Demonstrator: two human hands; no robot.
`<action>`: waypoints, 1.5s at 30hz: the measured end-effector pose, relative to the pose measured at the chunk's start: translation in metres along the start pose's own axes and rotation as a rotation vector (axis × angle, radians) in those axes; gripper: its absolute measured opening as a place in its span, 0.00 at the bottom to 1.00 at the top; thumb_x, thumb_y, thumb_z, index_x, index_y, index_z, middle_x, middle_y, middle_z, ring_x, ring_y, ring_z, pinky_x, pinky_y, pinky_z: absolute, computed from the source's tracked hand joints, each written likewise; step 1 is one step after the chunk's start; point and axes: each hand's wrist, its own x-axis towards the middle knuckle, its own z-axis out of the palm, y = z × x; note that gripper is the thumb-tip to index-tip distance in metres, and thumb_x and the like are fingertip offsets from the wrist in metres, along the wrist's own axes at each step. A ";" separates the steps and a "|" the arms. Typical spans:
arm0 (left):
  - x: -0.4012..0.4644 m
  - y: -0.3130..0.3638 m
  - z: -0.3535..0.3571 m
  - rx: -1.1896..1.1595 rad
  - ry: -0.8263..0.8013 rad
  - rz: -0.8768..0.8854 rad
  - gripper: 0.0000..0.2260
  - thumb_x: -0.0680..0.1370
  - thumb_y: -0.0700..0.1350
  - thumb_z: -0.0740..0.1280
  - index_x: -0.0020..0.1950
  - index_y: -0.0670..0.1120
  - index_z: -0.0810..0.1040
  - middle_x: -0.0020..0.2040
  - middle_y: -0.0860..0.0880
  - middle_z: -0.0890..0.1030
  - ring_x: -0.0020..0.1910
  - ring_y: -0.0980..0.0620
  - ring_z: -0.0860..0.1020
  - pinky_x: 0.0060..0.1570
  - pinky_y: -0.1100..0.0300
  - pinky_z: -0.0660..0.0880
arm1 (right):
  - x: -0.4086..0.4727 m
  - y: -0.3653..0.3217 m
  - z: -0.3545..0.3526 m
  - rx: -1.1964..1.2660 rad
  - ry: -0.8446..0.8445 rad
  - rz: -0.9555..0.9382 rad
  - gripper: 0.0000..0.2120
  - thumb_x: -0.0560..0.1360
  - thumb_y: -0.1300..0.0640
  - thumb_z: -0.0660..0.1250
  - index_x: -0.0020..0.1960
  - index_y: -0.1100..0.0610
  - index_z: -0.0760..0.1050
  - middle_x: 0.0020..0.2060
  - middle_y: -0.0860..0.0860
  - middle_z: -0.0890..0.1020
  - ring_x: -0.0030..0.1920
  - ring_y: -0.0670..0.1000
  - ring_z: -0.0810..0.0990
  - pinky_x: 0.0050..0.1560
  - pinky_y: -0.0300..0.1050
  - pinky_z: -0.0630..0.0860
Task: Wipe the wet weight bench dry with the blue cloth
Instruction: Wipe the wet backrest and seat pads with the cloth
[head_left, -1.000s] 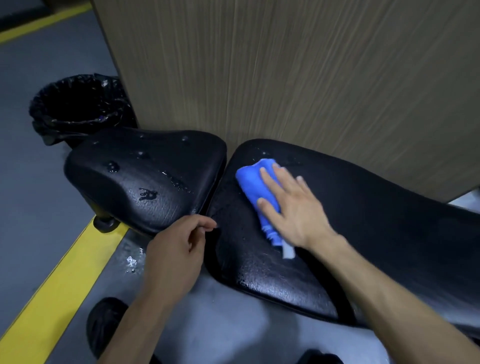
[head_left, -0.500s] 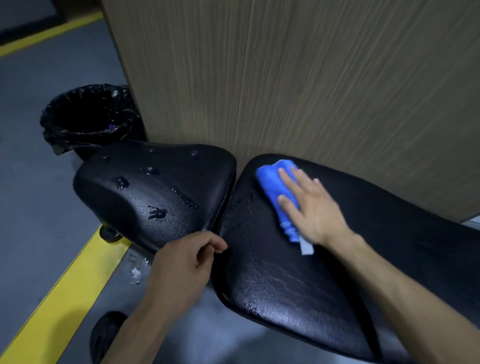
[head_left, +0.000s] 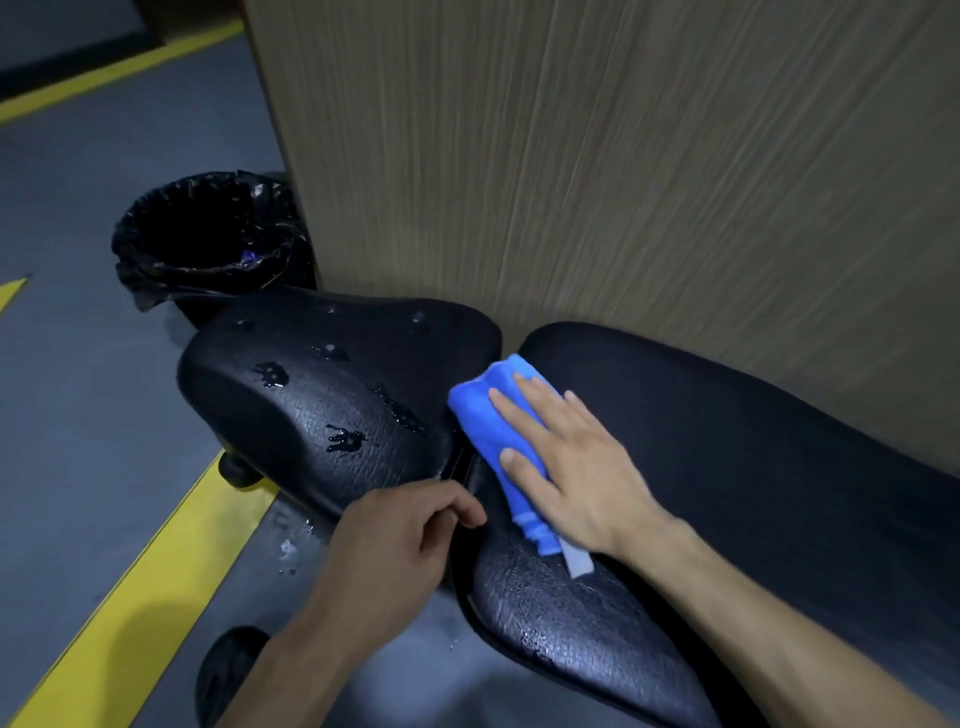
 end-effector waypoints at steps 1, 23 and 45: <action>0.000 0.000 -0.002 -0.008 -0.007 0.000 0.14 0.76 0.38 0.67 0.49 0.59 0.80 0.45 0.68 0.83 0.42 0.66 0.81 0.45 0.69 0.74 | 0.003 0.014 -0.003 -0.006 -0.002 0.001 0.30 0.80 0.39 0.47 0.80 0.46 0.58 0.80 0.48 0.58 0.80 0.47 0.52 0.79 0.52 0.49; -0.039 0.003 -0.042 -0.285 0.225 -0.200 0.18 0.78 0.30 0.62 0.42 0.52 0.83 0.37 0.58 0.83 0.34 0.58 0.83 0.35 0.67 0.77 | 0.016 -0.024 0.014 -0.095 0.072 0.322 0.34 0.77 0.39 0.43 0.80 0.48 0.58 0.80 0.54 0.59 0.80 0.53 0.54 0.79 0.54 0.47; -0.125 0.039 -0.013 -0.072 0.036 -0.083 0.16 0.80 0.36 0.63 0.43 0.56 0.82 0.34 0.56 0.85 0.31 0.55 0.80 0.39 0.54 0.79 | -0.173 -0.087 0.036 -0.187 0.192 0.256 0.30 0.81 0.42 0.51 0.80 0.52 0.60 0.78 0.56 0.64 0.78 0.55 0.61 0.77 0.56 0.56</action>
